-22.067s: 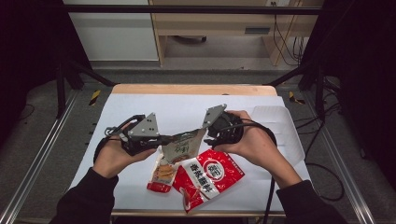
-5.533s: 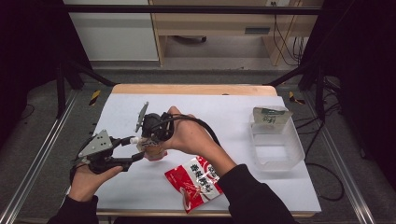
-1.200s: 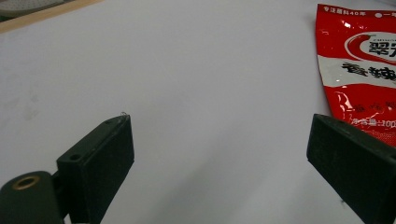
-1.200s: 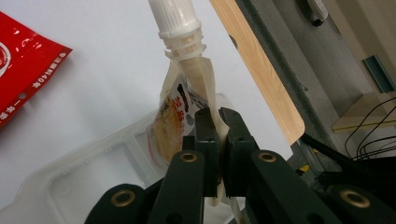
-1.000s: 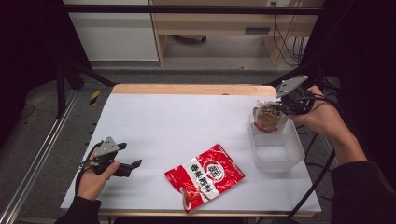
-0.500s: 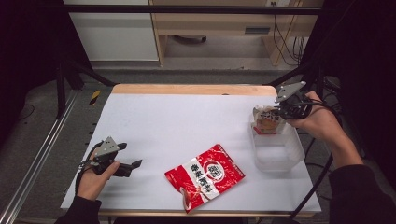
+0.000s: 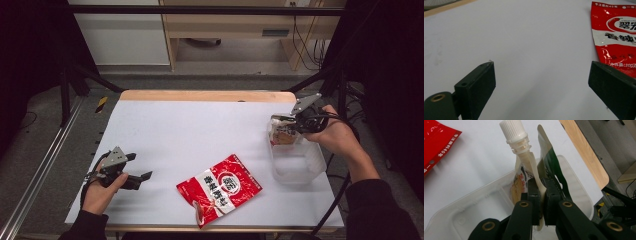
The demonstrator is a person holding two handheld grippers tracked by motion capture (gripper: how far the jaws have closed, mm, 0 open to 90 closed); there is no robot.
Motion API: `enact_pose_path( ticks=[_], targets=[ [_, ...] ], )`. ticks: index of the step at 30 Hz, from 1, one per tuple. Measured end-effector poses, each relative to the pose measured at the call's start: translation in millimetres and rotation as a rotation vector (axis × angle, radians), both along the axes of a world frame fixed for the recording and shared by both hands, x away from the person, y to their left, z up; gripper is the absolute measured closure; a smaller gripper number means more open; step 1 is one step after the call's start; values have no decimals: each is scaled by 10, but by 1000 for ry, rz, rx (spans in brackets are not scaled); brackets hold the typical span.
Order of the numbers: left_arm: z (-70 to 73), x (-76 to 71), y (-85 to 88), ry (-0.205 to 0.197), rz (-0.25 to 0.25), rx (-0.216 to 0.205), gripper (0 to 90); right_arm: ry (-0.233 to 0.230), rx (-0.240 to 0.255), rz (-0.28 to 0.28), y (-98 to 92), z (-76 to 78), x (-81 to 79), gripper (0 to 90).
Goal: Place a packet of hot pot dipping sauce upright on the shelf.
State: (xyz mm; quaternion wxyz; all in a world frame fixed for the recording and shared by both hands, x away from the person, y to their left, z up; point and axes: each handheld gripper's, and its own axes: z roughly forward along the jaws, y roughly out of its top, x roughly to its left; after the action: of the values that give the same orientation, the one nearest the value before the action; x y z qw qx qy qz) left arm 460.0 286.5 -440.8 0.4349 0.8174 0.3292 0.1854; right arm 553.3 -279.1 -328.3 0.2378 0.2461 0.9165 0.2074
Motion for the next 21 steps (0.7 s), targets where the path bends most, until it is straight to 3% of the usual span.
enact_pose_path(
  ticks=[10, 13, 16, 21],
  targets=[
    [-1, -2, -6, 3, -4, 2, 75, 30, 24, -28, 13, -90, 27, 835],
    [-2, -2, -9, 3, -3, 5, 75, 28, 52, -51, -16, -63, 22, 773],
    [-2, 0, -5, 5, -3, 4, 75, 24, 74, -76, -28, -17, -19, 648],
    [-2, -2, -8, 6, -3, 0, 75, -35, 112, -92, -19, 145, -186, 529]
  ],
)
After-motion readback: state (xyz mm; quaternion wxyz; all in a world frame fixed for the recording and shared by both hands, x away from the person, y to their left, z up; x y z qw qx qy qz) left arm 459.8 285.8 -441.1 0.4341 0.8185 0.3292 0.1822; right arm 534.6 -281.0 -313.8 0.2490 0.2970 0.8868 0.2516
